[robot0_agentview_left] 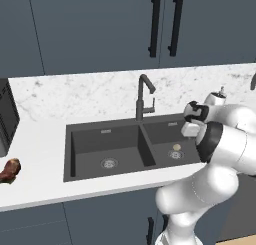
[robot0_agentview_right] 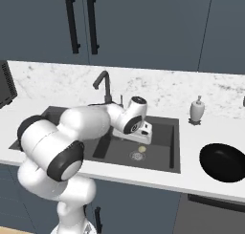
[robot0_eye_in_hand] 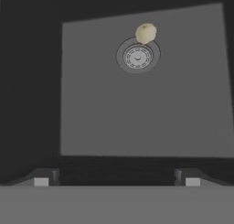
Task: Pick the garlic from the sink and place it in the bowl. Then pick the bowl and place it in the microwave. Then close the microwave door and press the start button.
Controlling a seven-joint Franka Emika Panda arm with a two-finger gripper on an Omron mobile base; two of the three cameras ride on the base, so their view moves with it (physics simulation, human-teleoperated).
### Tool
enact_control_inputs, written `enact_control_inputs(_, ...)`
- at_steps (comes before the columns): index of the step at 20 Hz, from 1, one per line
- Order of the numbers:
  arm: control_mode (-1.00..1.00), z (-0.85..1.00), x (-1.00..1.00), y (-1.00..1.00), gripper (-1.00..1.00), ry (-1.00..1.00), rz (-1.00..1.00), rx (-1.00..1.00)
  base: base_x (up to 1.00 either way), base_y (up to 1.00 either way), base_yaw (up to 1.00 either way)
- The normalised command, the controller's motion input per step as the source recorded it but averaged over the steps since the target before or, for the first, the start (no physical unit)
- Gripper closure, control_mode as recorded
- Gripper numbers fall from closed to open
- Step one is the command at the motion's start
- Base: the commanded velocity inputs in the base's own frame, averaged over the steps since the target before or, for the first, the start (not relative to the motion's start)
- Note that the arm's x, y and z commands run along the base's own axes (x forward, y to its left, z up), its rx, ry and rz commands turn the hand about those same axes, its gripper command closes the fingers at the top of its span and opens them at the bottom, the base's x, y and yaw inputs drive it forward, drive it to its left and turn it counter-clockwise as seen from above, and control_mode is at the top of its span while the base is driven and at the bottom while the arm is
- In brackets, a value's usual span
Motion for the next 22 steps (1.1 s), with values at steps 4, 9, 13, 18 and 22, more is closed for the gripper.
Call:
enact_control_inputs(4,-1.0,-0.37,0.44,-0.04,-1.0,0.0,0.0,0.0,0.0,0.0,0.0)
enact_control_inputs(9,-1.0,-0.21,0.42,-0.2,-1.0,0.0,0.0,0.03,0.0,0.0,0.0)
enact_control_inputs(13,-1.0,-0.18,0.41,-0.22,-1.0,0.0,0.0,0.05,0.0,0.0,0.0)
enact_control_inputs(18,-1.0,-0.31,0.37,-0.08,-1.0,0.0,0.0,0.01,0.0,0.0,0.0)
enact_control_inputs(22,-1.0,-0.38,0.29,-0.02,-1.0,-0.02,0.0,0.0,0.0,0.0,0.0)
